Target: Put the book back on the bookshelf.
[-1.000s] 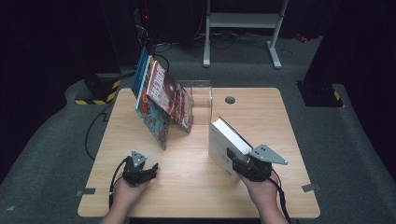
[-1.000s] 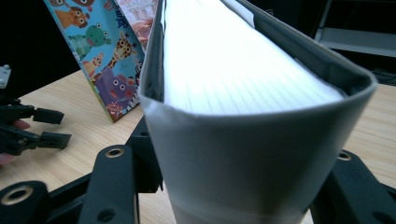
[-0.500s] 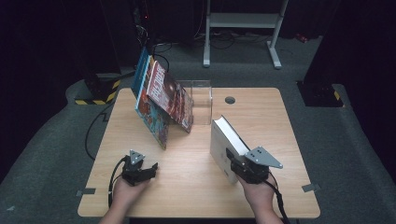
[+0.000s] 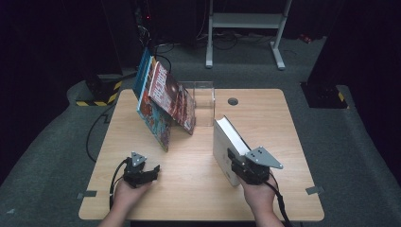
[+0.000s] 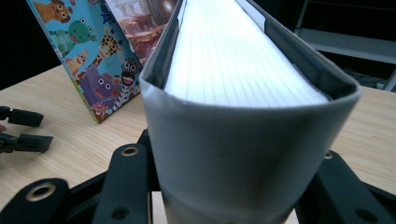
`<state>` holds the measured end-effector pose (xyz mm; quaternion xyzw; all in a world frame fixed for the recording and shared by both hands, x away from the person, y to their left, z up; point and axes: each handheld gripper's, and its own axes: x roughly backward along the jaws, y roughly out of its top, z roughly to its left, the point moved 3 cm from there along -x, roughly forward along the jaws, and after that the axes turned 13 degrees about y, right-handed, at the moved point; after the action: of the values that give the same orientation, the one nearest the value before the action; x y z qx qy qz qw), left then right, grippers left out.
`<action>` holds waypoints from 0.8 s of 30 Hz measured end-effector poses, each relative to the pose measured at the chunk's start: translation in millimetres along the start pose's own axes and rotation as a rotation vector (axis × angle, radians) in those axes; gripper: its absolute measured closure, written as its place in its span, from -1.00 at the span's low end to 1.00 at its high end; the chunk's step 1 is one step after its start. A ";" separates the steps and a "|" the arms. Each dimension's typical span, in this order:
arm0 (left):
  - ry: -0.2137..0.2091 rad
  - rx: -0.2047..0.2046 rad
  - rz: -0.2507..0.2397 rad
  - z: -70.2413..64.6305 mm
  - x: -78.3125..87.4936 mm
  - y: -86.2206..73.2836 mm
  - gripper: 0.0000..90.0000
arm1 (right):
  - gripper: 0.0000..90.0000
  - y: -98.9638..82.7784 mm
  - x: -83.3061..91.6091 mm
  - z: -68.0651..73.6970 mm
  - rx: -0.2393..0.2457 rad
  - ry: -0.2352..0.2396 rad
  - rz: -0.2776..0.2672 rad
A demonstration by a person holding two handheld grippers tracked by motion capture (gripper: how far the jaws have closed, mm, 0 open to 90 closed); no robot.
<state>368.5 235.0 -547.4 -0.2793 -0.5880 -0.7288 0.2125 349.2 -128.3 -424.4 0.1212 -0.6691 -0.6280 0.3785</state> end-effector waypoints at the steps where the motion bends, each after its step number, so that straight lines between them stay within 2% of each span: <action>1: 0.000 0.000 0.000 0.0 0.0 0.0 -0.42 | 0.21 1.1 -0.8 0.8 0.003 -0.001 0.003; 7: -0.001 -0.004 -0.001 0.3 0.3 -0.3 -0.42 | 0.21 11.1 -5.0 4.3 0.019 -0.002 0.010; 21: 0.002 -0.011 -0.003 1.1 0.2 -0.2 -0.43 | 0.21 38.1 -20.0 4.2 0.029 0.004 -0.026; 24: -0.002 0.000 -0.003 0.0 0.0 -0.4 -0.43 | 0.21 41.8 -23.2 4.2 0.029 0.009 -0.033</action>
<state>368.2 235.1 -547.7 -0.2791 -0.5887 -0.7287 0.2109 375.4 -102.7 -393.3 0.1404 -0.6744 -0.6237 0.3694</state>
